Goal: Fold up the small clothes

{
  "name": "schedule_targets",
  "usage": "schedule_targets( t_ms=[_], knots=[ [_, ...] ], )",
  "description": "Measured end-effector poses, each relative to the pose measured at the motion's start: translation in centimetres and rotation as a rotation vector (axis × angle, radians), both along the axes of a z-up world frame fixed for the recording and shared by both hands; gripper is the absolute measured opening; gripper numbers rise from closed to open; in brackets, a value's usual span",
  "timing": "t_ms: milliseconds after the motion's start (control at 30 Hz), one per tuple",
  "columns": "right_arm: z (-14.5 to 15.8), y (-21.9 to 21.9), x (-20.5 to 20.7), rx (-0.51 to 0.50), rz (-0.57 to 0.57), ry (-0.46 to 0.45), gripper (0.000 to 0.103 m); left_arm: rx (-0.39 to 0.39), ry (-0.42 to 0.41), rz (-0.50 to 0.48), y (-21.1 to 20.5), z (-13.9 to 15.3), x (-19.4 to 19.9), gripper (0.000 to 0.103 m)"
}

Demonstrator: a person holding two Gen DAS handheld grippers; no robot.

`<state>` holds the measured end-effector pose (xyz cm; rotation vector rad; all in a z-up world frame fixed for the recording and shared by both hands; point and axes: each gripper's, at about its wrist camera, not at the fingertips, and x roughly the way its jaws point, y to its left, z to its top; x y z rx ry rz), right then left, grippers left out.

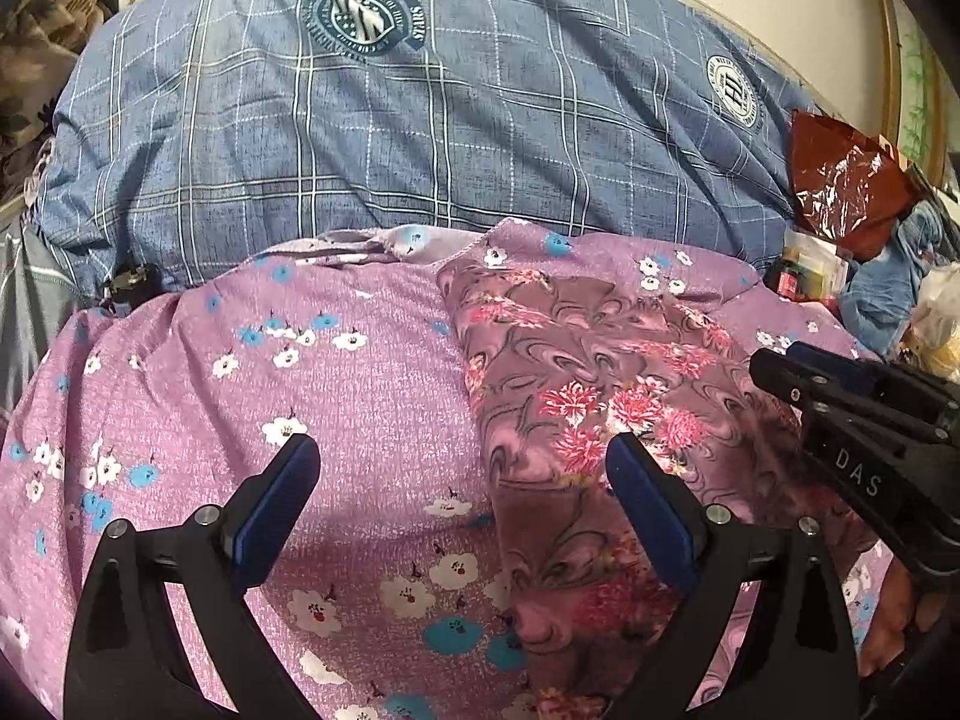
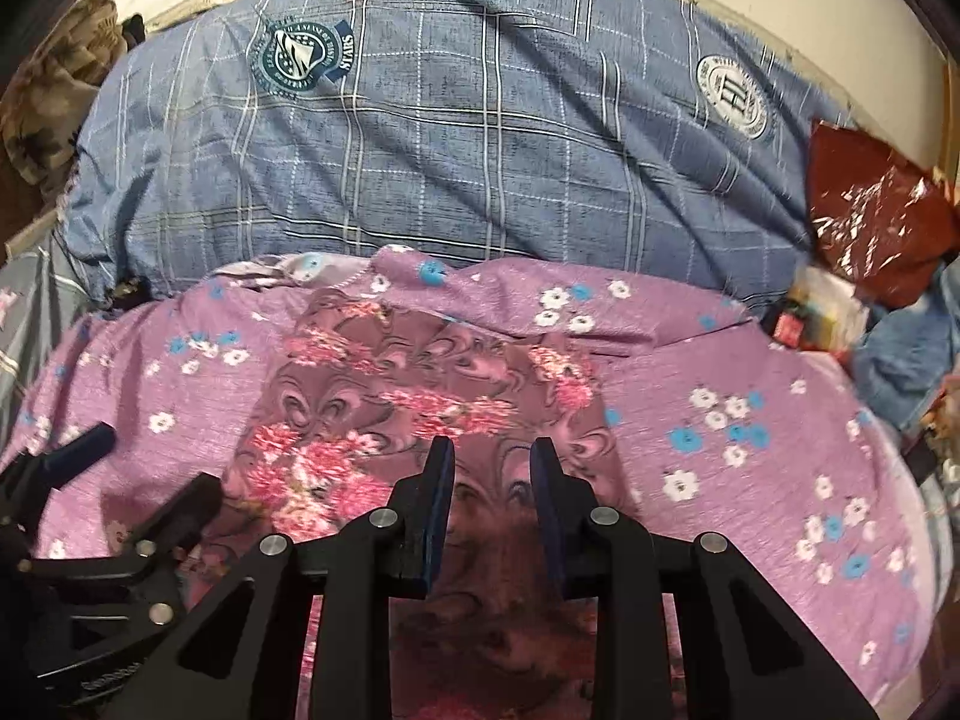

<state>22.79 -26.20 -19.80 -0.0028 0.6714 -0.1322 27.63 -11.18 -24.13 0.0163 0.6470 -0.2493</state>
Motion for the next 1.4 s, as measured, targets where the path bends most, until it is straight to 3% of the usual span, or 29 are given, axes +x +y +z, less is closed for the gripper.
schedule_targets(
  t_ms=[567, 1400],
  knots=[
    [0.1, -0.9, -0.2, -0.008, -0.031, -0.012, 0.028, 0.021, -0.012, -0.042, -1.5, 0.0, -0.3, 0.097],
    [0.0, -0.3, -0.2, -0.045, -0.032, -0.014, 0.028, 0.013, 0.006, -0.028, -1.1, 0.0, 0.0, 0.097]
  ],
)
